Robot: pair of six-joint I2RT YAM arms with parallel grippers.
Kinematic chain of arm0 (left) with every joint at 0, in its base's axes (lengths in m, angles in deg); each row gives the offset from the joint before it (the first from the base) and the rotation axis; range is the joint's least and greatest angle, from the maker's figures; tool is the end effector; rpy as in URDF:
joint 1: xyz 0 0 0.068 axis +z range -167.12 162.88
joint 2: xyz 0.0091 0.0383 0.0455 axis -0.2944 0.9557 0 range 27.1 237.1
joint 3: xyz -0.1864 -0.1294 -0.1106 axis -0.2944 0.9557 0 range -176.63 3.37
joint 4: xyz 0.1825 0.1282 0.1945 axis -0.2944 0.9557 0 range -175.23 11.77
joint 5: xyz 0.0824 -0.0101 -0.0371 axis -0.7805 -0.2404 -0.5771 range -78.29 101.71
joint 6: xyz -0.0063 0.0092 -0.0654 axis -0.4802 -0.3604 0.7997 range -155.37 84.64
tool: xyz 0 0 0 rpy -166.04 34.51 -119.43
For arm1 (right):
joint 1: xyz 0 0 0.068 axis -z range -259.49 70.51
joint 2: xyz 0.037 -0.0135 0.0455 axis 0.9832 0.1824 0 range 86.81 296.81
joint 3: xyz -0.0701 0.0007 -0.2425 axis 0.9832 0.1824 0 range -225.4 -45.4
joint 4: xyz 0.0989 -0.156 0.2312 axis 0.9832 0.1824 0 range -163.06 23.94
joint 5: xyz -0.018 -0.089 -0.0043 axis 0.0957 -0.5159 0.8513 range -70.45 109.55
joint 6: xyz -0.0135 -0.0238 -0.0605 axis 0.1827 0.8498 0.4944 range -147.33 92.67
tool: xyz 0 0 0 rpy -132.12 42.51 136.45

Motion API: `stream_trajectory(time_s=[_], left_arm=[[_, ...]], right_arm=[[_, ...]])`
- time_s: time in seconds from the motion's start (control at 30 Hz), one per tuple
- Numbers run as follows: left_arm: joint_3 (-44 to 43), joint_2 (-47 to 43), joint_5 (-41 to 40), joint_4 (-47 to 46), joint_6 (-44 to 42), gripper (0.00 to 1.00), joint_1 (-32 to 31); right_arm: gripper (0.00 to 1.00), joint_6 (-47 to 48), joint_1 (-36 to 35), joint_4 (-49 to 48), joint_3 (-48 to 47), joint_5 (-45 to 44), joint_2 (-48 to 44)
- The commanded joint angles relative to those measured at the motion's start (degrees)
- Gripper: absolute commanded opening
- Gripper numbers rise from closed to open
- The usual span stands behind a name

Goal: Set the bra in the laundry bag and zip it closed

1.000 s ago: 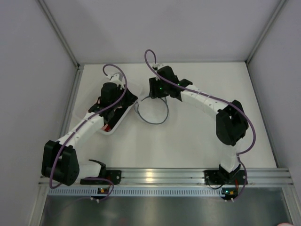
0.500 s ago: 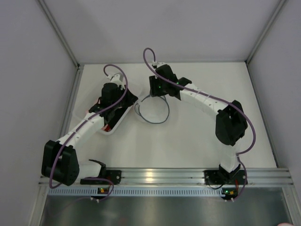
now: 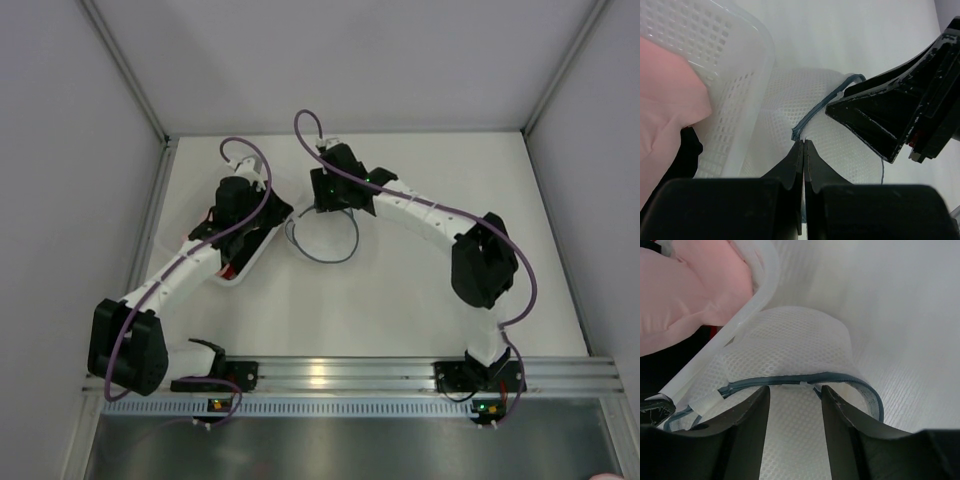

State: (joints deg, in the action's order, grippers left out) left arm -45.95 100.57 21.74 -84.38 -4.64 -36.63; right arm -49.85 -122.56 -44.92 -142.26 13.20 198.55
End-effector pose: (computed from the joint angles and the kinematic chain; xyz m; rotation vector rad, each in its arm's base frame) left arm 0.3234 -0.1243 0.2329 -0.0872 2.0756 -0.7257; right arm 0.3617 0.3301 0.2387 -0.3647 2.3305 0.4453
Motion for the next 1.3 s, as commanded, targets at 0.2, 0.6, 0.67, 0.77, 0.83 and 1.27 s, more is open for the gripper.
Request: stream_trajectory(time_s=[0.2,0.6,0.67,0.77,0.83,1.27], left_arm=[[0.89,-2.81,0.52,-3.92,-0.31,0.00,-0.53],[2.47,-4.83,-1.23,-3.92,-0.84,0.00,-0.80],[2.56,-4.92,-1.50,-3.92,-0.92,0.00,-0.80],[2.56,-5.09,-2.55,-3.57,-1.19,0.00,-0.79],[1.95,-5.01,-3.51,-1.38,-1.28,0.00,-0.71],[-4.29,-9.40,-5.99,14.44,-1.63,0.73,-0.80]], right_arm=[[0.31,-0.24,-1.14,-0.19,-4.83,-3.23,2.16],[0.00,-0.24,-0.97,-7.22,1.66,-3.06,-2.84],[0.00,-0.59,-0.61,-6.61,1.76,-2.62,-3.02],[0.00,-0.77,-0.44,-7.13,2.64,-2.62,-3.46],[0.00,-1.03,-0.35,-7.75,3.78,-2.44,-4.16],[0.00,-4.72,0.62,-15.66,12.31,-3.41,-12.95]])
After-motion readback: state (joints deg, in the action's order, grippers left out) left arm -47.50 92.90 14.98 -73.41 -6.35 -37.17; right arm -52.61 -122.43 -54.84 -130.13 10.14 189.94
